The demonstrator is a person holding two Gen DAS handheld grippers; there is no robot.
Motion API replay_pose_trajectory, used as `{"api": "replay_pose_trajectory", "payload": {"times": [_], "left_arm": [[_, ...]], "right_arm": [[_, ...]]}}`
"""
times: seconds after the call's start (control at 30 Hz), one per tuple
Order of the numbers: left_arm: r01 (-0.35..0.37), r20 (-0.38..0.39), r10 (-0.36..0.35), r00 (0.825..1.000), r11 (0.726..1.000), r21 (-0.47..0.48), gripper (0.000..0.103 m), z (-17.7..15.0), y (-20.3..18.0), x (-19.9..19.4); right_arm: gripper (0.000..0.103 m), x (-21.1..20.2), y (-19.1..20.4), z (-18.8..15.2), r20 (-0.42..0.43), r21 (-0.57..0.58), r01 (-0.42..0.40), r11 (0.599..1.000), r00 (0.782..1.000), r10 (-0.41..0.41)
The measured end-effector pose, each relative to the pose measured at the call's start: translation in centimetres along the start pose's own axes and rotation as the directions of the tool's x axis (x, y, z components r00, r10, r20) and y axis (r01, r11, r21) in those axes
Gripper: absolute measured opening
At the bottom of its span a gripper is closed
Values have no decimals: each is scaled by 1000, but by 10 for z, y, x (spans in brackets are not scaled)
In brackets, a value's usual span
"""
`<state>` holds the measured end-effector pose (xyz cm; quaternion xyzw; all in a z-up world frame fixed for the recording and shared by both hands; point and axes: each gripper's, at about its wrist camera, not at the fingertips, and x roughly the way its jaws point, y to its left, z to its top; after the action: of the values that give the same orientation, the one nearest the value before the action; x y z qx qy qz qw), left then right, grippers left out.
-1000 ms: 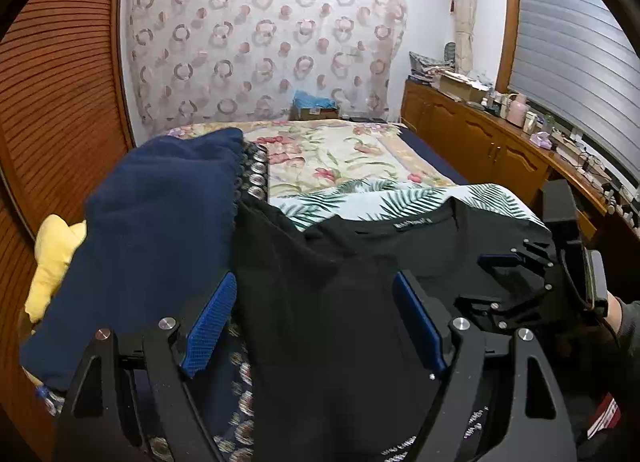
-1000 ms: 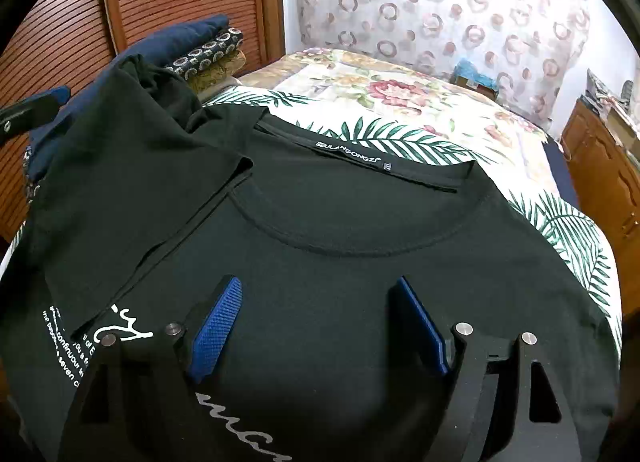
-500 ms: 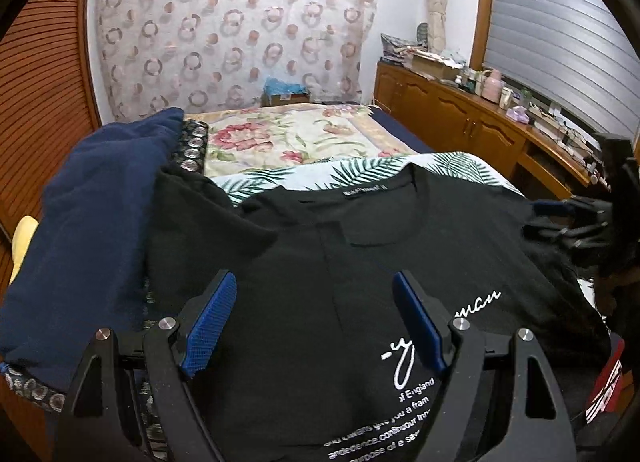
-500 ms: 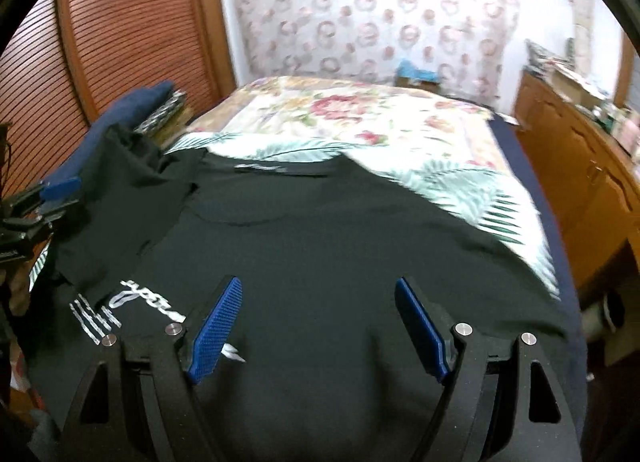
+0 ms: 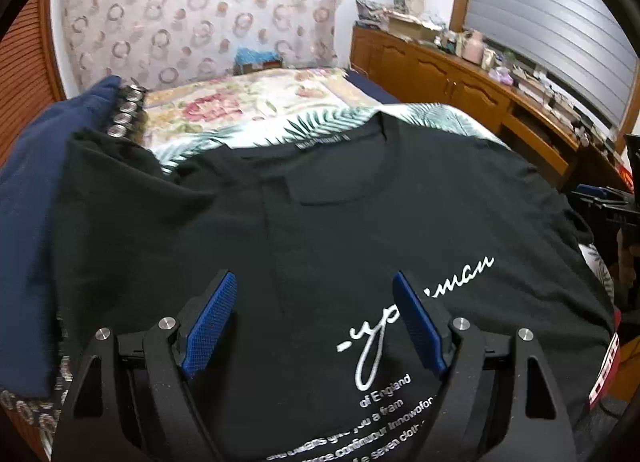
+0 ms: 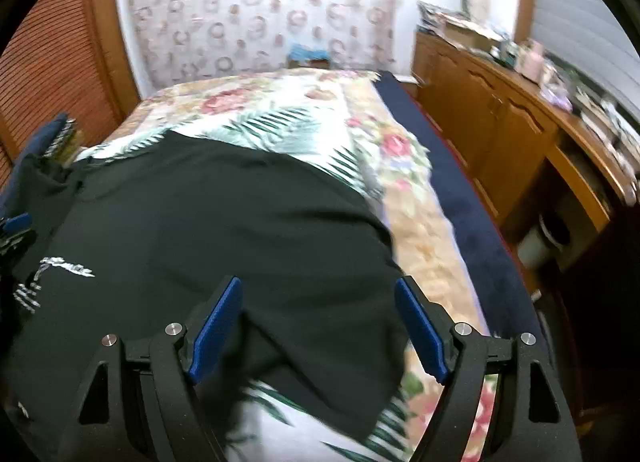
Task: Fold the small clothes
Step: 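Grasp the other side edge of the shirt with the right tool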
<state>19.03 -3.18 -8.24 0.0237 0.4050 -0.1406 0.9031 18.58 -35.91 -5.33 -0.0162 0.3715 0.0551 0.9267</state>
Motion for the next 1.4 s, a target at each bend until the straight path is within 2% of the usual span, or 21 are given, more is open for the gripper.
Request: {"api": "replay_pose_trajectory", "payload": {"times": [0.23,0.43,0.6,0.7,0.77,0.9,1.0,1.07,1.13,1.17,1.27,1.4], "left_arm": [[16,-53,-14,998,1000,23,81,-4,-9,13],[-1,-65,4,998,999,48,81,-9,-13,18],[-22,-76,29,997,996,89,87,-11,-20,20],[-1,-83,8,997,997,83,93,-10,-18,20],[-7,-94,17,995,994,106,103,-11,-22,22],[-3,-101,14,995,994,109,103,-11,-21,22],[-5,-101,16,995,994,110,103,-11,-21,22],[-5,-100,16,995,994,110,103,-11,-21,22],[-5,-101,16,995,994,110,103,-11,-20,21],[-6,-101,17,995,994,110,103,-11,-21,22],[-5,-101,16,995,994,110,103,-11,-20,22],[-5,-101,16,995,994,109,103,-11,-20,21]], "right_arm": [[76,12,-11,0,-49,67,-1,998,999,5],[72,20,-30,4,-64,119,-51,992,996,59],[66,26,-38,9,-67,139,-86,987,993,96],[60,30,-42,7,-67,162,-120,979,989,132],[52,30,-43,6,-66,161,-127,979,988,139],[46,27,-39,2,-64,134,-104,985,992,113],[36,23,-34,1,-64,100,-60,993,996,67],[19,21,-31,1,-64,62,-17,998,998,21],[9,19,-29,2,-65,34,13,999,998,-11],[6,18,-30,2,-66,36,-2,999,998,5],[5,11,-32,5,-40,44,-29,999,999,31],[5,-7,-22,17,36,41,-91,995,995,90]]}}
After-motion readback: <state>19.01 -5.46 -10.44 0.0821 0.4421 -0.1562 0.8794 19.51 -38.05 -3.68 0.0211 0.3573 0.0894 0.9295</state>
